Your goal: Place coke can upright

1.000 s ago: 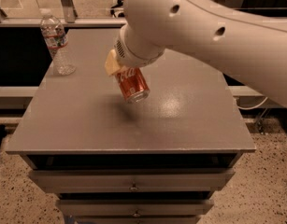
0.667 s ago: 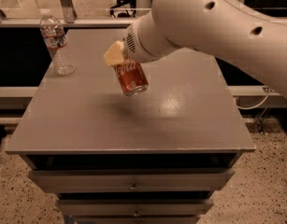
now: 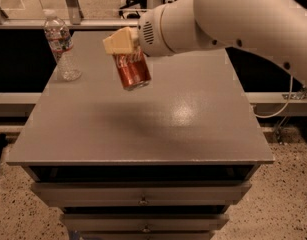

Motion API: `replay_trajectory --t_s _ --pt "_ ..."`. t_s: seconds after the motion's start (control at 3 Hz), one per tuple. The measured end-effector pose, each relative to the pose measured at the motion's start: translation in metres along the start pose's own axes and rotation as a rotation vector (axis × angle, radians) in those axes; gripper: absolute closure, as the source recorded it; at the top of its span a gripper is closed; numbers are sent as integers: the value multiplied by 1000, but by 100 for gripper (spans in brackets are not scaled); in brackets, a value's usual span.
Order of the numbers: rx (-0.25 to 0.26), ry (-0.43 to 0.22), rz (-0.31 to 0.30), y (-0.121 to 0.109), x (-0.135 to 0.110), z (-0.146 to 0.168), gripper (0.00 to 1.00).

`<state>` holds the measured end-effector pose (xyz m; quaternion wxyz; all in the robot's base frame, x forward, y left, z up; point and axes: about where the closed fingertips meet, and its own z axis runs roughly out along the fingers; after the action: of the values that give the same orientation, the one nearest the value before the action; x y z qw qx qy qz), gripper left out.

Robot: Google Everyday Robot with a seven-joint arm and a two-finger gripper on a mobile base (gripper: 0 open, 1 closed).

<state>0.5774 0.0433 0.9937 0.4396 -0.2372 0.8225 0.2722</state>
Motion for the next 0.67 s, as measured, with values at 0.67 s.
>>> replay_trajectory --t_s 0.67 --pt "-6 -182 14 -1 -5 5 100"
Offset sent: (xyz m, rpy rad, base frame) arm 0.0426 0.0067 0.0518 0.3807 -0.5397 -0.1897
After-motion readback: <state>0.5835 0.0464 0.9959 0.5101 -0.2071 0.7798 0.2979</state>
